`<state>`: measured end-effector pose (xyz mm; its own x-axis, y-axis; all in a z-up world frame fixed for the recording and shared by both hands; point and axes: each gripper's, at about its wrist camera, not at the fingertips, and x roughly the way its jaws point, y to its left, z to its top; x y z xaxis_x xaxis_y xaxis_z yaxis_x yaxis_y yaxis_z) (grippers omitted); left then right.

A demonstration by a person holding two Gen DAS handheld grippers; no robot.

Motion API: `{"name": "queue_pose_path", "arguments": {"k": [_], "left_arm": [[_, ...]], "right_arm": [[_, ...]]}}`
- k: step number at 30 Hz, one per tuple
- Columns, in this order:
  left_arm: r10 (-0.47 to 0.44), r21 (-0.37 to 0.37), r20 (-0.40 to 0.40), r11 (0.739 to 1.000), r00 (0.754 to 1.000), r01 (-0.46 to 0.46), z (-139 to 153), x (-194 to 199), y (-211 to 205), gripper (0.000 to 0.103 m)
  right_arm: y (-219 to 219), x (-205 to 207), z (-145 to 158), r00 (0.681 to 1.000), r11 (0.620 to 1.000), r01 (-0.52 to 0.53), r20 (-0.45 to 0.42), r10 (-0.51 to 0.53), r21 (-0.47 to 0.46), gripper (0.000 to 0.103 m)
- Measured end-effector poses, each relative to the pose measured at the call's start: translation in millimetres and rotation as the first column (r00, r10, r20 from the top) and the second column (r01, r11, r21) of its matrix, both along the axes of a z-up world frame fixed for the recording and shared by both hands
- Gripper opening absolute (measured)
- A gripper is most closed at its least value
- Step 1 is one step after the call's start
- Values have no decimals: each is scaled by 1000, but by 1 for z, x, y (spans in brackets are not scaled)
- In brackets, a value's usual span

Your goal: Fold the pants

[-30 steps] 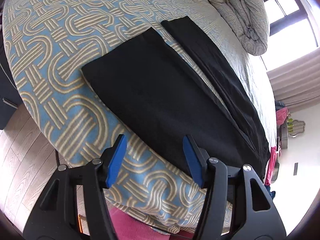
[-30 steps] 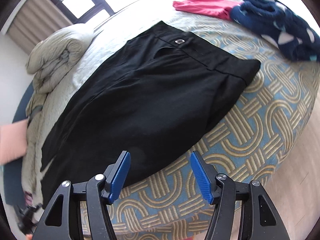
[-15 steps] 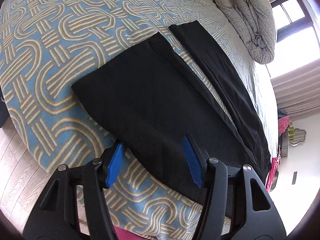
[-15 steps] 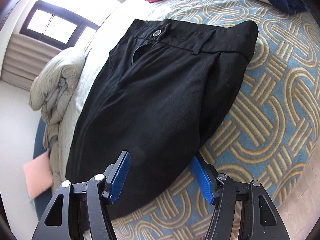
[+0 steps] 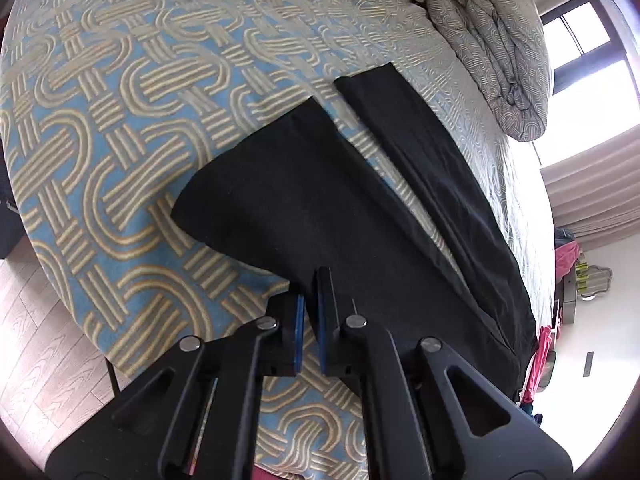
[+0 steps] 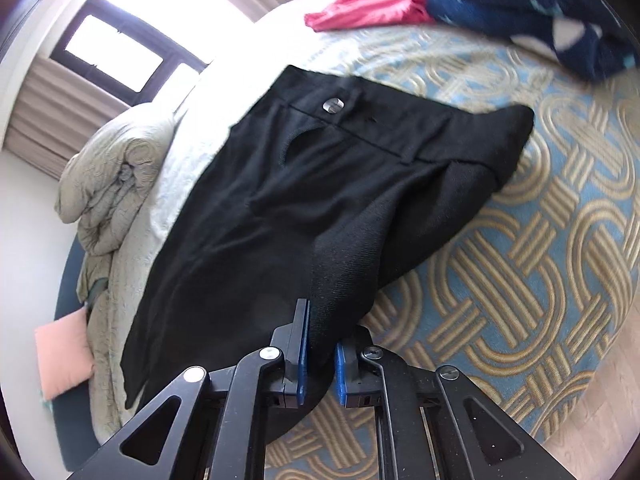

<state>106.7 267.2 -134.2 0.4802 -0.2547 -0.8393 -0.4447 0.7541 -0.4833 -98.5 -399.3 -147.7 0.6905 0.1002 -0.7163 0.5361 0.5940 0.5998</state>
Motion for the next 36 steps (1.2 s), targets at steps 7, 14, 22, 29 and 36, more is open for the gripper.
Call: {"name": "queue_pose_path", "arguments": {"k": [7, 14, 22, 29, 36], "left_arm": [[-39, 16, 73, 999, 997, 38, 36, 34, -8, 7], [-104, 100, 103, 991, 989, 94, 67, 102, -32, 7], [-156, 241, 36, 960, 987, 143, 62, 222, -59, 7], [-166, 307, -131, 931, 977, 199, -6, 316, -72, 14], [-190, 472, -138, 850, 972, 233, -1, 334, -71, 51]], "right_arm": [[-5, 21, 35, 997, 1000, -9, 77, 10, -3, 8], [-9, 87, 79, 990, 996, -69, 118, 76, -59, 8], [-11, 245, 114, 983, 966, -178, 2, 181, -188, 8], [-19, 405, 29, 916, 941, -293, -332, 226, -169, 14], [-27, 433, 23, 849, 885, -438, -396, 349, -159, 24]]}}
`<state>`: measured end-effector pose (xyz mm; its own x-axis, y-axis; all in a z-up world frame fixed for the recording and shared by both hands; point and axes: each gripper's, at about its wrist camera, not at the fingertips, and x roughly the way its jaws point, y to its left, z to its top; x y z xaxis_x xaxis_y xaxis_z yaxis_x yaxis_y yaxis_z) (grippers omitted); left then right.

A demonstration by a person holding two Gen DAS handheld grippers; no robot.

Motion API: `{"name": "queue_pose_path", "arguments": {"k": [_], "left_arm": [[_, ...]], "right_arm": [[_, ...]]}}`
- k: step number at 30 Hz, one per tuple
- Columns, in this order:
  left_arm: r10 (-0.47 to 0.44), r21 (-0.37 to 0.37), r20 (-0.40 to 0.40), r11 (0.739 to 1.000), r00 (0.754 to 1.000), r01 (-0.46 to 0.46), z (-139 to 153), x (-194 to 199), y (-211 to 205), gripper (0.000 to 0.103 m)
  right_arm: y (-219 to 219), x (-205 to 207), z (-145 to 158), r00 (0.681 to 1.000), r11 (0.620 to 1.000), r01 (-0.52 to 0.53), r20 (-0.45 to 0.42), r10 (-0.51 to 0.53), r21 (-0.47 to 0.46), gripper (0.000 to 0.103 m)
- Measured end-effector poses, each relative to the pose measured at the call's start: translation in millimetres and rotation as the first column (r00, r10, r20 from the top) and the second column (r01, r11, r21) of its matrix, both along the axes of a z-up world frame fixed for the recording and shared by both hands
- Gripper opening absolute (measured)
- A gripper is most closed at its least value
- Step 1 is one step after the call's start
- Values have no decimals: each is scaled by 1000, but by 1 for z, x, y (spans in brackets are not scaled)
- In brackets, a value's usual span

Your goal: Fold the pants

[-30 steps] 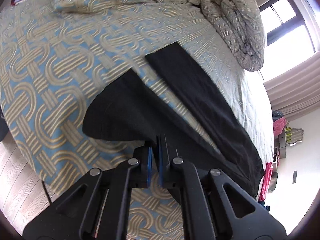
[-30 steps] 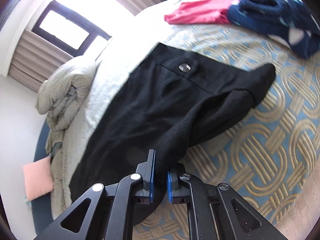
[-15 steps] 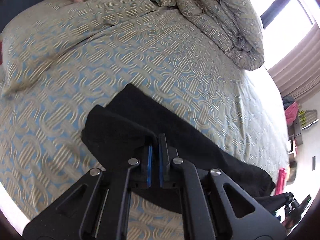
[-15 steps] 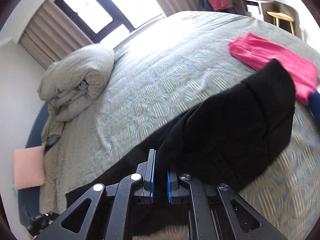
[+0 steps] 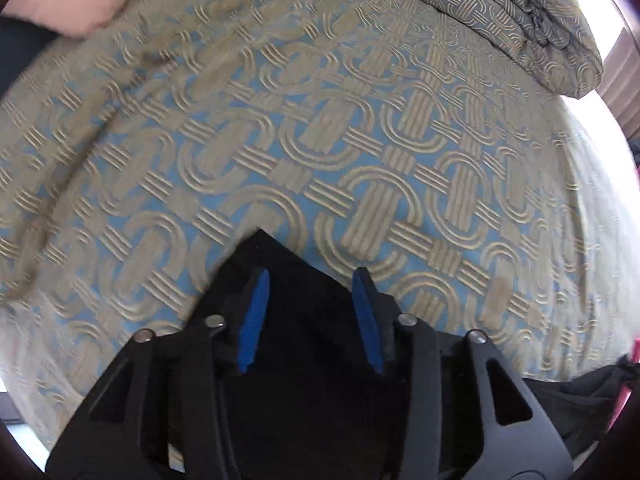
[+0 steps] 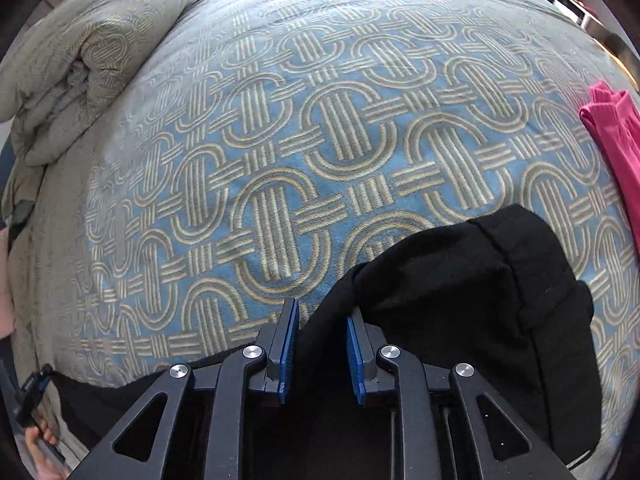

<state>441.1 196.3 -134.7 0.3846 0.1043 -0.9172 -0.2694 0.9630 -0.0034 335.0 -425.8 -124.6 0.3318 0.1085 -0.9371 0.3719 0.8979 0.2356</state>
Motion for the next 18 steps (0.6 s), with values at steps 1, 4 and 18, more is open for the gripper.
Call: {"name": "queue_pose_path", "arguments": {"k": [1, 4, 18], "left_arm": [[2, 26, 9, 1000, 1000, -2, 4, -2, 1, 53], [7, 23, 20, 1000, 1000, -7, 13, -14, 8, 53], [-295, -342, 94, 888, 951, 309, 35, -173, -85, 55]], "right_arm": [[-5, -2, 6, 1000, 1000, -3, -1, 3, -16, 27], [-30, -14, 32, 999, 994, 51, 14, -49, -96, 55], [-118, -239, 11, 934, 936, 326, 107, -341, 136, 70]]}}
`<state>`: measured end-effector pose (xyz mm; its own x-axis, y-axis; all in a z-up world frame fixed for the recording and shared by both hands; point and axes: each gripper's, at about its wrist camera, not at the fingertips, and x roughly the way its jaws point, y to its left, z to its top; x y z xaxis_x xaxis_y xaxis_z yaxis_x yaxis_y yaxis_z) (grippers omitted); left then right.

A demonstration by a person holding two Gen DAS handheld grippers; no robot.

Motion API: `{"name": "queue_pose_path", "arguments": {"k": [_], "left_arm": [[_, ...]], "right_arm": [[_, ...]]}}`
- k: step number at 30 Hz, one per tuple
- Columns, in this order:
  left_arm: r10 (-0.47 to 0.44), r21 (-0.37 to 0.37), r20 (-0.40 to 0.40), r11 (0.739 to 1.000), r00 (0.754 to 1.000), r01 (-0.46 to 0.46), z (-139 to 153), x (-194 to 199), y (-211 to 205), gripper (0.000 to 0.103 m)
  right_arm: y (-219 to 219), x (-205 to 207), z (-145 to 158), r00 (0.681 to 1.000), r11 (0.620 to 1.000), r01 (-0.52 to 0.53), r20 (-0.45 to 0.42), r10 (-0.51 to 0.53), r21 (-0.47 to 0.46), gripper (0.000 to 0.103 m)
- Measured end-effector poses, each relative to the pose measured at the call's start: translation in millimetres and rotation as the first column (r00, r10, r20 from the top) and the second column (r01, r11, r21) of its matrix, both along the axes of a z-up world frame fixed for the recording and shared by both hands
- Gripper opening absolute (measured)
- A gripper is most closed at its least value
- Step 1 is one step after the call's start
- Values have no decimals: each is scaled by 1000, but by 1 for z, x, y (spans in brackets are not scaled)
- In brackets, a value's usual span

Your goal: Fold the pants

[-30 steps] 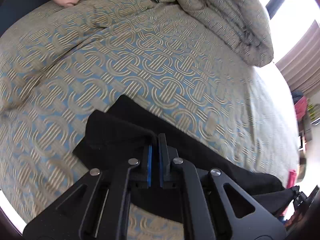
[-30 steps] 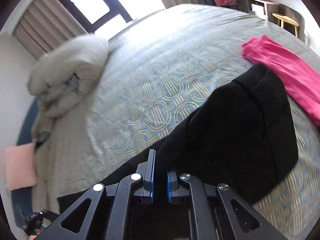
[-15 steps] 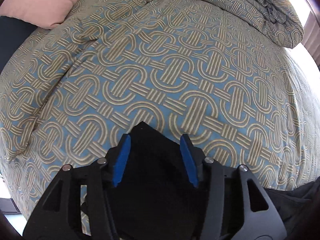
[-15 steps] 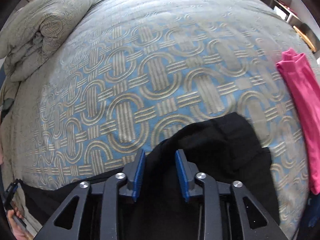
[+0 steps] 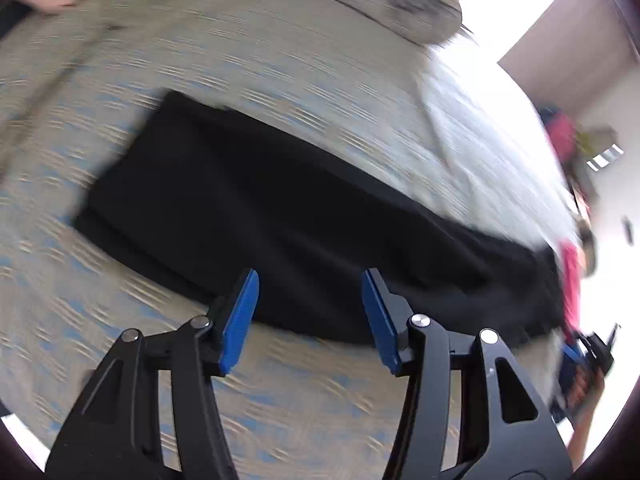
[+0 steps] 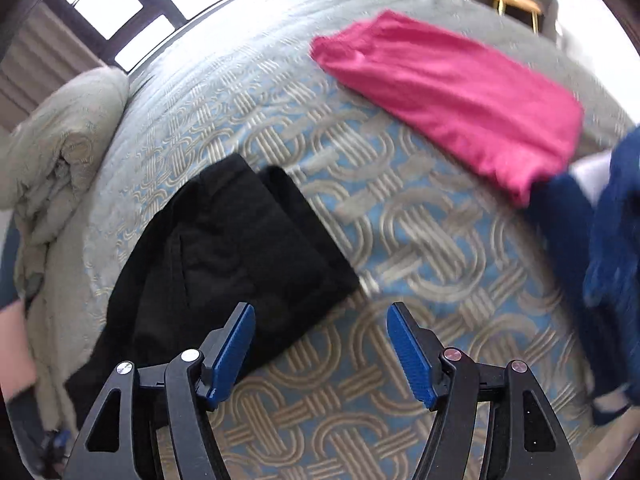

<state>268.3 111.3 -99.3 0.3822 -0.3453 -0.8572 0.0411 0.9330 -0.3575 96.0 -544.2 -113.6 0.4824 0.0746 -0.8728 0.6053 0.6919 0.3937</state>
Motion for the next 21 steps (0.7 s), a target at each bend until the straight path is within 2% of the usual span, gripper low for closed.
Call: {"name": "queue_pose_path", "arguments": {"k": [1, 2, 3, 5, 8, 10, 11, 12, 14, 18, 20, 21], "left_arm": [[-61, -22, 3, 998, 998, 61, 0, -9, -19, 55], [-177, -48, 57, 983, 983, 180, -1, -22, -47, 55], [-251, -67, 59, 965, 966, 255, -2, -34, -72, 55], [-413, -93, 63, 904, 909, 417, -10, -56, -128, 55], [-561, -63, 45, 824, 827, 562, -29, -75, -196, 53], [-613, -69, 22, 787, 790, 613, -43, -80, -231, 46], [-630, -59, 22, 774, 776, 630, -48, -80, -245, 45], [-637, -35, 32, 769, 770, 638, -50, -83, -258, 45], [-625, 46, 68, 781, 778, 623, -51, -76, -276, 45], [-607, 109, 110, 795, 787, 597, -46, -57, -287, 45], [-620, 113, 124, 784, 775, 610, -43, -53, -289, 47], [-639, 101, 111, 769, 761, 631, -44, -52, -290, 48]], "right_arm": [[0, -4, -7, 1000, 999, 9, 3, -9, 51, 70], [-2, -9, -18, 1000, 994, 18, 9, -19, 106, 70], [0, -10, -24, 1000, 992, 24, 14, -26, 123, 70], [5, -8, -30, 999, 991, 23, 34, -27, 130, 70], [11, 0, -28, 998, 991, -10, 63, 1, 134, 70], [15, 9, -27, 998, 992, -27, 67, 19, 120, 70], [17, 12, -27, 997, 993, -37, 66, 29, 113, 70], [18, 16, -28, 997, 993, -51, 67, 44, 109, 70], [18, 19, -32, 996, 992, -60, 65, 53, 109, 70], [19, 27, -37, 995, 991, -76, 66, 69, 108, 70], [21, 27, -37, 993, 990, -93, 76, 86, 103, 70], [22, 29, -36, 993, 990, -100, 80, 92, 103, 70]]}}
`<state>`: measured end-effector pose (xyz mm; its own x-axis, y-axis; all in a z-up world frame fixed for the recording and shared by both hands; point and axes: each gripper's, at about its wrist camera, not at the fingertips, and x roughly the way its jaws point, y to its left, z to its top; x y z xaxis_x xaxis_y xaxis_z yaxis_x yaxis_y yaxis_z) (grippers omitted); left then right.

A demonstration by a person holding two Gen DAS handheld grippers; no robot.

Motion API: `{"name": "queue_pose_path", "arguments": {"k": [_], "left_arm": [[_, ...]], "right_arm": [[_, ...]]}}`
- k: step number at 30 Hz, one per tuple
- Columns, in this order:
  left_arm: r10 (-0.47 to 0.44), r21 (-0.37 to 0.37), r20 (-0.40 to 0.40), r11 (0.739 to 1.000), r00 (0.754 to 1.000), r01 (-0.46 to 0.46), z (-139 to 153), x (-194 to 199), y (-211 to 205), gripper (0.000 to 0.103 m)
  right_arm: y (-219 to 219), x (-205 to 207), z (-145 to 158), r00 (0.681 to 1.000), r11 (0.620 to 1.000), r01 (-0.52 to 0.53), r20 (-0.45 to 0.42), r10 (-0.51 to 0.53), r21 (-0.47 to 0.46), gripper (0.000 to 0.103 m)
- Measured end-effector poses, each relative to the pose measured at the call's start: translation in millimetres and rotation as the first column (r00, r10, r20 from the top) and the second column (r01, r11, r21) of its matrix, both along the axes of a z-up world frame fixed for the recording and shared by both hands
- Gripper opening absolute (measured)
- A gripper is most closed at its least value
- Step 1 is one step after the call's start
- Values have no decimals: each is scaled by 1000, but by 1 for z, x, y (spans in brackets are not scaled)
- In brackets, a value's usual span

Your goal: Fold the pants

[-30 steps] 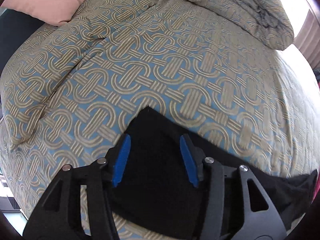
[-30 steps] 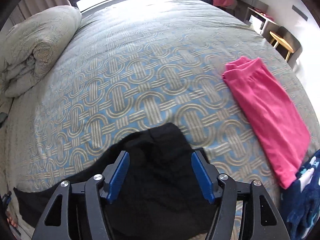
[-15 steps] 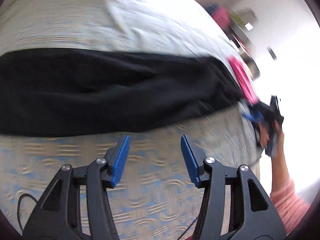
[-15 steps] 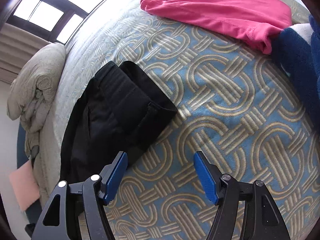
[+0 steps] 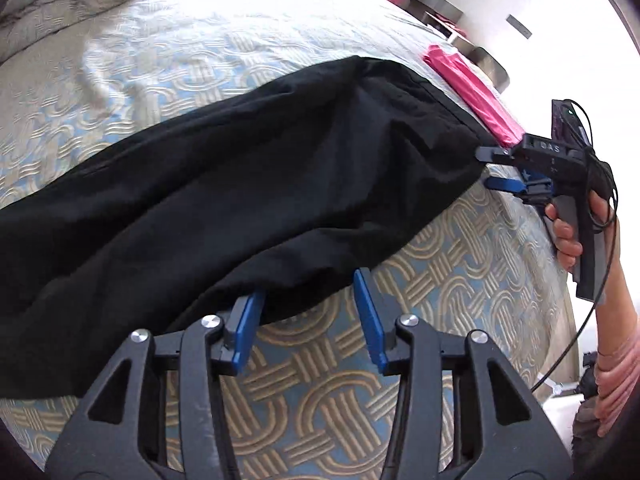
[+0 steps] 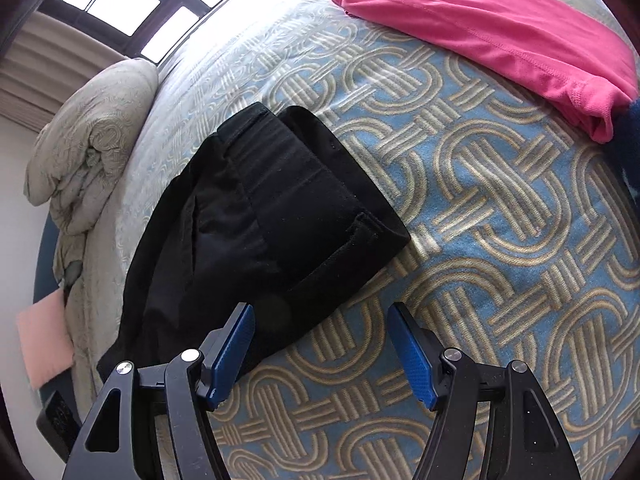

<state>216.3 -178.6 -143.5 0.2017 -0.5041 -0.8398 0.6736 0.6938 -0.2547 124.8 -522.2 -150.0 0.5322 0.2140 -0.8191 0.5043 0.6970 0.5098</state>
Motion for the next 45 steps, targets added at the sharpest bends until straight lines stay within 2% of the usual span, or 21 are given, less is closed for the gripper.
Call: {"name": "queue_pose_path", "arguments": {"k": [2, 5, 7, 8, 9, 12, 13, 14, 15, 19, 22, 26, 28, 30, 33, 36, 38, 40, 41, 43, 45], "left_arm": [[-53, 12, -30, 999, 998, 53, -6, -4, -9, 48], [-89, 60, -5, 994, 996, 89, -13, -14, -17, 48], [-77, 87, 25, 993, 997, 75, -19, -13, -24, 46], [-69, 80, 29, 995, 997, 67, -19, -12, -25, 37], [-54, 72, 27, 996, 998, 52, -19, -9, -27, 9], [-4, 16, -46, 1000, 999, 4, -14, -6, -21, 9], [-12, -14, -48, 1000, 999, 12, -6, -12, -16, 9], [-31, -45, -37, 999, 999, 29, 6, -21, -9, 9], [-42, -60, -17, 997, 999, 41, 15, -28, -4, 9], [-104, -111, 36, 988, 994, 107, 56, -62, 19, 9], [-165, -126, 69, 977, 984, 173, 76, -98, 30, 9], [-259, -163, 6, 953, 966, 256, 71, -148, 30, 10], [-293, -144, -29, 947, 956, 286, 54, -169, 23, 10], [-303, -107, -86, 950, 949, 293, 27, -183, 15, 10], [-281, -62, -156, 960, 947, 274, -3, -186, 11, 11], [-282, -42, -174, 959, 944, 279, -4, -186, 19, 11], [-286, -45, -130, 958, 949, 283, 6, -185, 25, 14], [-283, -49, -84, 959, 955, 280, 18, -180, 34, 29], [-272, -56, -68, 962, 960, 269, 25, -178, 42, 32], [-221, -57, -24, 974, 975, 220, 33, -171, 61, 38], [-146, -46, 5, 988, 989, 146, 38, -161, 87, 39]], "right_arm": [[1, 5, -1, 1000, 1000, -2, 5, 2, 9, 70], [2, 14, -6, 1000, 999, 19, 11, -19, 27, 70], [0, 18, -8, 999, 999, 32, 17, -32, 38, 72], [-1, 19, -9, 999, 998, 41, 23, -42, 43, 73], [-1, 22, -9, 998, 997, 56, 32, -58, 52, 74], [-4, 30, -12, 990, 987, 133, 39, -136, 85, 78], [-3, 32, -11, 986, 984, 154, 42, -158, 84, 73], [-3, 33, -7, 984, 984, 165, 53, -168, 61, 40], [0, 35, 0, 987, 989, 151, 55, -151, 2, 23], [12, 16, 45, 982, 990, 128, 149, -117, -64, 19], [23, -24, 84, 977, 988, 119, 191, -99, -94, 19], [23, -94, 100, 976, 981, 150, 178, -127, -122, 19], [20, -130, 90, 977, 973, 178, 141, -157, -148, 19], [12, -170, 63, 979, 967, 203, 67, -194, -157, 19], [1, -216, 2, 961, 963, 268, -65, -269, -31, 21], [0, -244, -25, 943, 944, 326, -85, -321, 56, 30], [2, -249, -16, 939, 942, 334, -86, -332, 10, 45], [4, -244, 0, 936, 941, 322, -115, -333, -102, 55], [5, -241, 8, 932, 935, 322, -122, -341, -152, 55], [11, -236, 26, 911, 896, 335, -142, -386, -291, 55], [20, -230, 49, 897, 838, 315, -148, -416, -446, 55]]}}
